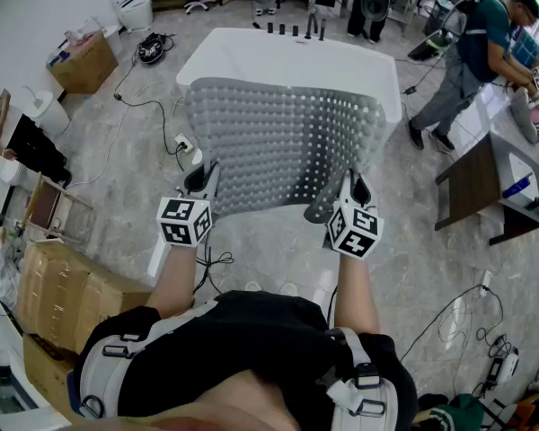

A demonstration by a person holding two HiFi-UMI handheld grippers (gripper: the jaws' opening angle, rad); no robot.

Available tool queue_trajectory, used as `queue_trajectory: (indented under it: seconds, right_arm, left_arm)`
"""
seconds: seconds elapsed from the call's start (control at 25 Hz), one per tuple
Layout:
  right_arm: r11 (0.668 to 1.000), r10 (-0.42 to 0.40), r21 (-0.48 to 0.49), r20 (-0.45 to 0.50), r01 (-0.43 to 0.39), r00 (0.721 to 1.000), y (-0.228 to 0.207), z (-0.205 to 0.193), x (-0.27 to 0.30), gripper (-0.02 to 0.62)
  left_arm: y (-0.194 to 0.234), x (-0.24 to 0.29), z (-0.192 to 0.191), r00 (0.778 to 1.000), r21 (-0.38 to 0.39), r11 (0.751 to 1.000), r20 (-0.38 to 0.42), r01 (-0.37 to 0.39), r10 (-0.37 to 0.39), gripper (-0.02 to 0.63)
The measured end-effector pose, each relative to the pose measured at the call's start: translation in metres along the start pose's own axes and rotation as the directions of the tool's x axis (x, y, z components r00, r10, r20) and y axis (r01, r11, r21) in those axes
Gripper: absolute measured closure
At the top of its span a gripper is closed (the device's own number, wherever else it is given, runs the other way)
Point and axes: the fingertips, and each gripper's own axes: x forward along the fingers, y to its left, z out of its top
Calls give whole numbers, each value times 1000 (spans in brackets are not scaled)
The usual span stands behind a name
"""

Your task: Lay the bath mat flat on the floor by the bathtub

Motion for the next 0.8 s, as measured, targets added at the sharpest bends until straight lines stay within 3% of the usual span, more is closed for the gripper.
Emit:
queue_trajectory:
  seconds: [0.44,0.6,0.8]
  right_arm:
    - [1000,6,22,-18,-5,1000,11,-8,7,549]
    - [1000,1,26,-16,-1,1000,20,-9,8,549]
    - [1000,-13,24,-5,13,1000,38,-7,10,551]
  left_arm:
    - [9,6,5,1000,11,1000,3,1,-1,561]
    - [21,4,4,1000,-32,999,8,9,-9,561]
    - [41,0,5,1000,-10,1000,11,23,-23,561]
